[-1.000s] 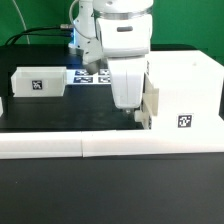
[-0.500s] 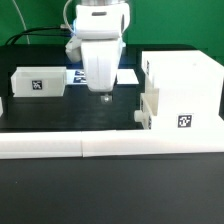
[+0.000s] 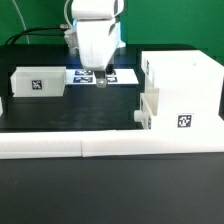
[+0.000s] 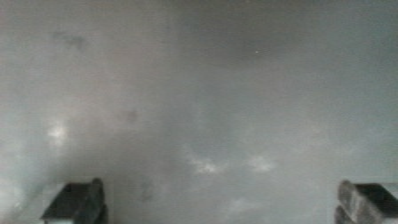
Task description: Assemble drawer
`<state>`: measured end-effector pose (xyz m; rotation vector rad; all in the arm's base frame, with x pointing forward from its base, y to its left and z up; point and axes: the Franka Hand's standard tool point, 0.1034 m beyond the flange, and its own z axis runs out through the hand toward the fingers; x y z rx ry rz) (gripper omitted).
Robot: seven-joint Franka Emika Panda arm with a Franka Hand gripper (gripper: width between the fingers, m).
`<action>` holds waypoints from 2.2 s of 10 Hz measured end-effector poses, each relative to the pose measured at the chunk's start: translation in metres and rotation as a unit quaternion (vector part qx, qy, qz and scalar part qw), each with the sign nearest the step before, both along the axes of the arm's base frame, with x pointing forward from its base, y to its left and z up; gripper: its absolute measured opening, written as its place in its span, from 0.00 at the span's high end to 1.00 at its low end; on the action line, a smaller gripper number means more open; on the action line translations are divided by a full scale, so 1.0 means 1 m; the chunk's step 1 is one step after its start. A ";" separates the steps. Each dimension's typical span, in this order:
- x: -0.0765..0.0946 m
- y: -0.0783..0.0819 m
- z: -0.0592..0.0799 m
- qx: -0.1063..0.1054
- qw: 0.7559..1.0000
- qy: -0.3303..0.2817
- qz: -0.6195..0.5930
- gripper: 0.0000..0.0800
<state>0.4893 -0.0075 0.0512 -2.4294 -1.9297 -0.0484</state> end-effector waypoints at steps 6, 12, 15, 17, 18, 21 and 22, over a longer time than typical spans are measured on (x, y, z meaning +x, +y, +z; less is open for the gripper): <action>-0.011 -0.015 0.002 0.002 0.984 -0.010 -0.179 0.19; -0.043 -0.024 0.001 0.019 0.893 -0.024 -0.450 0.19; -0.049 -0.027 0.001 0.019 0.846 -0.012 -0.533 0.19; -0.068 -0.031 0.006 0.008 0.837 -0.012 -0.548 0.19; -0.078 -0.037 0.007 0.003 0.833 -0.010 -0.553 0.19; -0.099 -0.052 -0.001 -0.004 0.831 -0.009 -0.556 0.19; -0.097 -0.050 0.000 -0.003 0.833 -0.009 -0.553 0.19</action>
Offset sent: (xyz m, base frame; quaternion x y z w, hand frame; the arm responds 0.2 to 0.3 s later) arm 0.0000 0.0000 0.0000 0.0000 0.0000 0.1938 0.9810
